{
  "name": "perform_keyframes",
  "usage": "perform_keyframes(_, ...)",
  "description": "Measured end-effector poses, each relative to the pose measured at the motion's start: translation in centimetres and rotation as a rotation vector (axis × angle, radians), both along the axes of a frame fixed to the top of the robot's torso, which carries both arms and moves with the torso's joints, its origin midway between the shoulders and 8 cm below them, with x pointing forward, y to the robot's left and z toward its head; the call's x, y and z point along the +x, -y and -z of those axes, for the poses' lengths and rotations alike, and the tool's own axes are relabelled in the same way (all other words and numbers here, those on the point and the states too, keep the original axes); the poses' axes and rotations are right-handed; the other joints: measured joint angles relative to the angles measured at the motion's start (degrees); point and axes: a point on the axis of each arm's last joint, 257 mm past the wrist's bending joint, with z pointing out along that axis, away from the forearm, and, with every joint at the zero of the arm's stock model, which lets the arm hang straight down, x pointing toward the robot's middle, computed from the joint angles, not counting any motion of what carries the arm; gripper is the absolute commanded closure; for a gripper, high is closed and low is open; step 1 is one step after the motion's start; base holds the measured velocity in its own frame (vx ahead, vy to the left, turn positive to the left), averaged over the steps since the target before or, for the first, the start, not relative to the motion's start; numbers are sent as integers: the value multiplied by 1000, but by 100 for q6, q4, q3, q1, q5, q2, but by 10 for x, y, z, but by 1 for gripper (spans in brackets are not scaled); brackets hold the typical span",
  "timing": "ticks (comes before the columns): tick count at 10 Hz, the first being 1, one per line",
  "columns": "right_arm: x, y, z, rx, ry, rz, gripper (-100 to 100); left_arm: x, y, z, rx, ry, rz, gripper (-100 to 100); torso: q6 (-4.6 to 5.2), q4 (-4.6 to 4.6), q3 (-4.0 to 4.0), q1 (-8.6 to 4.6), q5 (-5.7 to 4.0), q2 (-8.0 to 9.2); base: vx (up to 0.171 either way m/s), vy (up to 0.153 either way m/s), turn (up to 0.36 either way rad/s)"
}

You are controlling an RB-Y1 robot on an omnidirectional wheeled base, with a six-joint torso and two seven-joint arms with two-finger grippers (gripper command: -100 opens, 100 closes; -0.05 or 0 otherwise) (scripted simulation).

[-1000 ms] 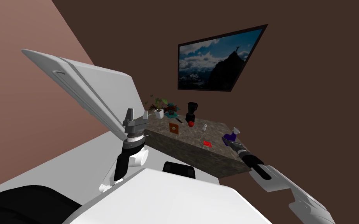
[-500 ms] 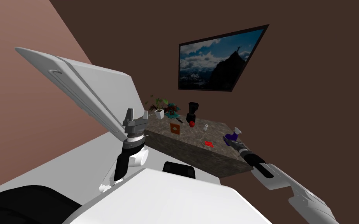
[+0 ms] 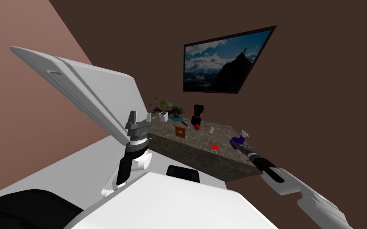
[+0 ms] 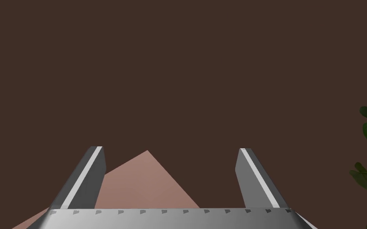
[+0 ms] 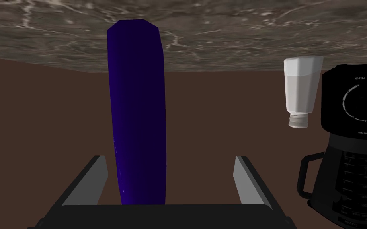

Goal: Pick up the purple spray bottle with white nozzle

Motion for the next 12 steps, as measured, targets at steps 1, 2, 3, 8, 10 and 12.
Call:
perform_keyframes(1, 7, 4, -8, -4, 11, -12, -100, 0, 0, 0, 0, 0, 0, 0, -2, 1, -1, 10, 3, -2, 9, 78, -29)
perform_keyframes(2, 8, 10, -9, -3, 12, -11, -100, 0, 0, 0, 0, 0, 0, 0, -1, 0, 0, 12, 3, -1, 3, 41, -1)
perform_keyframes(3, 3, 18, -6, -5, 3, 1, -100, 0, 0, 0, 0, 0, 0, 0, 0, 1, 1, 1, 1, 2, 2, 59, -63)
perform_keyframes(8, 9, 44, -24, -14, 23, 0, -100, 0, 0, 0, 0, 0, 0, 0, 0, 2, 2, 0, 1, 3, 4, 49, -22)
perform_keyframes(10, 8, 54, -27, -15, 25, 5, -100, 0, 0, 0, 0, 0, 0, 0, 0, 1, 1, 1, 1, 1, 5, 28, 2)
perform_keyframes(12, 5, 60, -25, -17, 18, 17, 100, 0, 0, 0, 0, 0, 0, 0, -1, 1, 2, -15, -3, 3, 0, 0, 0)
